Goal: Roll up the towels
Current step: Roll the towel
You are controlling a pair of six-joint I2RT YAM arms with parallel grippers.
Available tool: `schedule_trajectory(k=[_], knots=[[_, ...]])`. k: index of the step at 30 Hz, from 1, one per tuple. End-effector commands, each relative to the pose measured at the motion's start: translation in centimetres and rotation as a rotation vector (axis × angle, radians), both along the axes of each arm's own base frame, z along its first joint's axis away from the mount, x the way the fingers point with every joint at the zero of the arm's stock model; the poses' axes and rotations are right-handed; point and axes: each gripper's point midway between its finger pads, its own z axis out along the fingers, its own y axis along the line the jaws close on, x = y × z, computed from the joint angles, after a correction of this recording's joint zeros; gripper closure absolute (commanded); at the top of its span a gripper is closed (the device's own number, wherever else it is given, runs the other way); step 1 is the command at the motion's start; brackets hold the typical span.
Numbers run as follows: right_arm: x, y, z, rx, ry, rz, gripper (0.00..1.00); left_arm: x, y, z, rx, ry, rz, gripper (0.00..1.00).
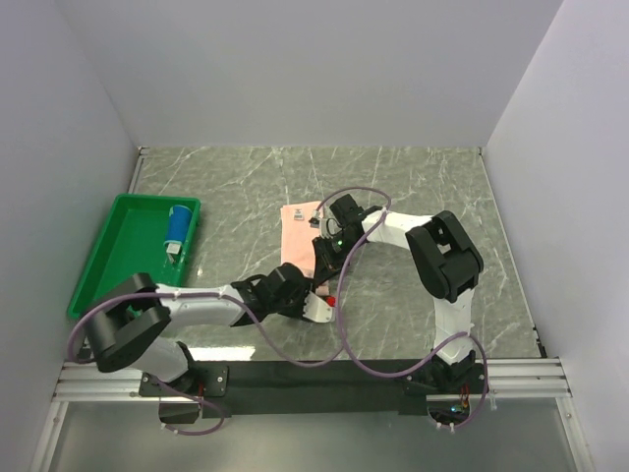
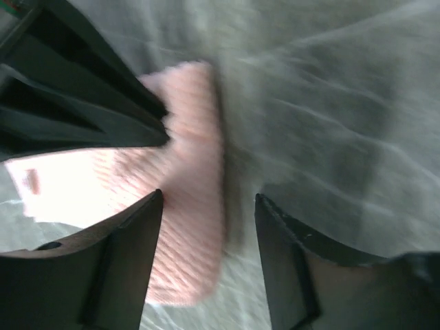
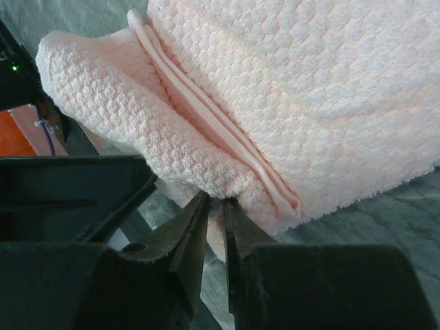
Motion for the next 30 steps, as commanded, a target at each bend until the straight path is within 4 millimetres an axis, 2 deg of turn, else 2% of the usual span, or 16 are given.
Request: schedule_trajectory(k=[1,4,5,6,7,8,9,12,16,18,19,21,22,26,28,30], knots=[[0.2,-0.5,-0.8,-0.033,-0.028,0.014,0.78,2.2,-0.2,-0.1,0.028,-0.068,0.08,0.42],[0.0,-0.6,-0.7,-0.029,-0.03,0.016,0.78,2.0,-0.1,-1.5,0.068,-0.004,0.115,0.56],[0.1,-0.6,-0.5,-0.025,-0.024,0.012,0.78,0.7,0.7,-2.8,0.115,0.082,0.11,0.7],[0.3,-0.7,-0.2,-0.018,-0.024,0.006,0.77,0.6,0.7,-2.7,0.118,0.117,0.118,0.77],[0.4,-0.7,0.1,-0.006,-0.023,0.002,0.77,0.2,1.1,-3.0,0.128,0.161,0.131,0.91],[0.9,-0.7,1.1,0.027,-0.025,-0.008,0.76,-1.7,1.3,-3.4,0.128,0.278,0.12,0.97],[1.3,-0.9,1.7,0.042,-0.028,-0.016,0.74,-2.1,1.3,-3.1,0.115,0.338,0.119,0.99],[3.0,-1.6,4.3,0.1,-0.057,-0.044,0.65,-4.9,1.4,-2.6,0.1,0.55,0.093,1.0],[5.5,-3.5,8.0,0.156,-0.161,-0.095,0.46,-7.1,1.2,-1.6,0.065,0.784,0.072,0.99],[6.2,-4.9,9.9,0.163,-0.241,-0.101,0.41,-6.6,0.9,-1.4,0.052,0.874,0.096,0.99],[7.0,-6.1,10.3,0.144,-0.279,-0.125,0.41,-7.4,0.9,-1.0,0.043,0.964,0.095,0.99],[7.1,-8.1,11.7,0.127,-0.385,-0.12,0.4,-6.2,0.5,-0.6,0.007,1.046,0.125,0.99],[7.6,-9.7,12.0,0.103,-0.428,-0.155,0.4,-6.7,0.8,-1.0,0.024,1.125,0.142,0.99],[5.8,-13.5,14.4,0.069,-0.635,-0.185,0.39,-4.8,0.3,-0.8,0.021,1.305,0.198,0.99],[4.1,-14.5,15.3,0.043,-0.719,-0.155,0.39,-4.9,1.0,-1.8,0.044,1.433,0.247,0.99],[2.7,-14.8,15.7,0.04,-0.765,-0.125,0.41,-3.6,0.8,-2.0,0.029,1.466,0.271,0.99]])
